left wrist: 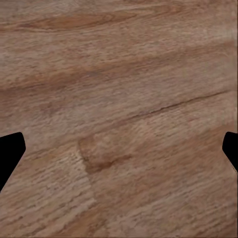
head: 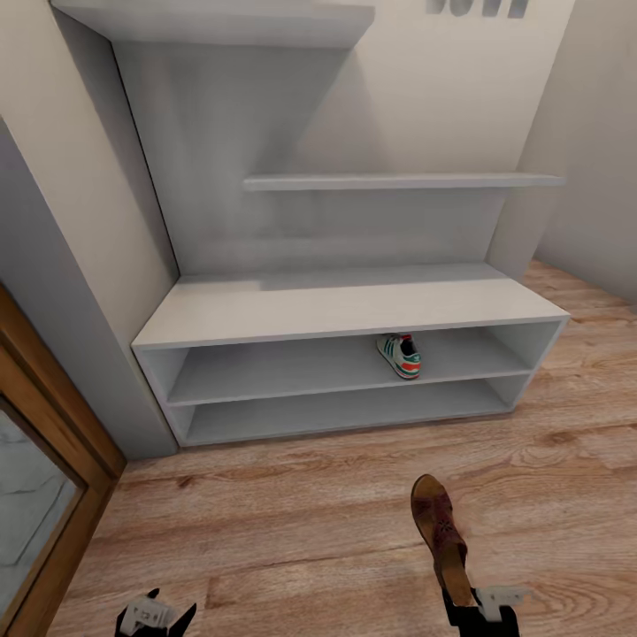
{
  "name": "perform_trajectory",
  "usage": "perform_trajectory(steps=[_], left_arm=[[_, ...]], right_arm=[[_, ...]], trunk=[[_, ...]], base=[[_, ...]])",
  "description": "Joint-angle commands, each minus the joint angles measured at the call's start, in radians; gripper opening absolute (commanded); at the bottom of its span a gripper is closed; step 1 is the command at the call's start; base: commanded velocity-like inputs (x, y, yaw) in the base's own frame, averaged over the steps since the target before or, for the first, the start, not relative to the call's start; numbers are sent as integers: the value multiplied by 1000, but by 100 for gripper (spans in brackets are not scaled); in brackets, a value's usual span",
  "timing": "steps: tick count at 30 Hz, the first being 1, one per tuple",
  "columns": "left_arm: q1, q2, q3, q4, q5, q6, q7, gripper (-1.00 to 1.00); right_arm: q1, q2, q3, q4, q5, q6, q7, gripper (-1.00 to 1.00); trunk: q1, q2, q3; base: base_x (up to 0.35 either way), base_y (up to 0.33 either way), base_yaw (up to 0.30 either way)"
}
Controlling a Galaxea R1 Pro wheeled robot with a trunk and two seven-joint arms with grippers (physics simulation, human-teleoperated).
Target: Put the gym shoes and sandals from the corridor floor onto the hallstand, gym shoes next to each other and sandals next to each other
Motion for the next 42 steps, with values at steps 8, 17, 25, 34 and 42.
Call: perform_trajectory(steps=[8, 17, 25, 34, 42], left_arm=[[0, 2, 5, 14, 4, -47, -39, 100], [1, 3, 5, 17, 0, -54, -42, 100], [0, 0, 5, 17, -1, -52, -42, 100], [1, 0, 4, 17, 0, -51, -41, 100], [1, -1, 6, 17, 0, -50, -41, 100]], right_arm=[[-30, 99, -8, -147, 7, 307, -15, -100], [-244, 282, 197, -442, -1, 816, -294, -100], [-269, 282, 198, -444, -2, 824, -299, -100], [-270, 282, 200, -436, -2, 824, -297, -100], [-270, 282, 200, -432, -2, 824, -298, -100]], trunk=[[0, 0, -1], [0, 0, -1], [0, 0, -1], [0, 0, -9], [0, 0, -19]], base=[[0, 0, 0], [0, 0, 0], [0, 0, 0], [0, 0, 98], [0, 0, 172]])
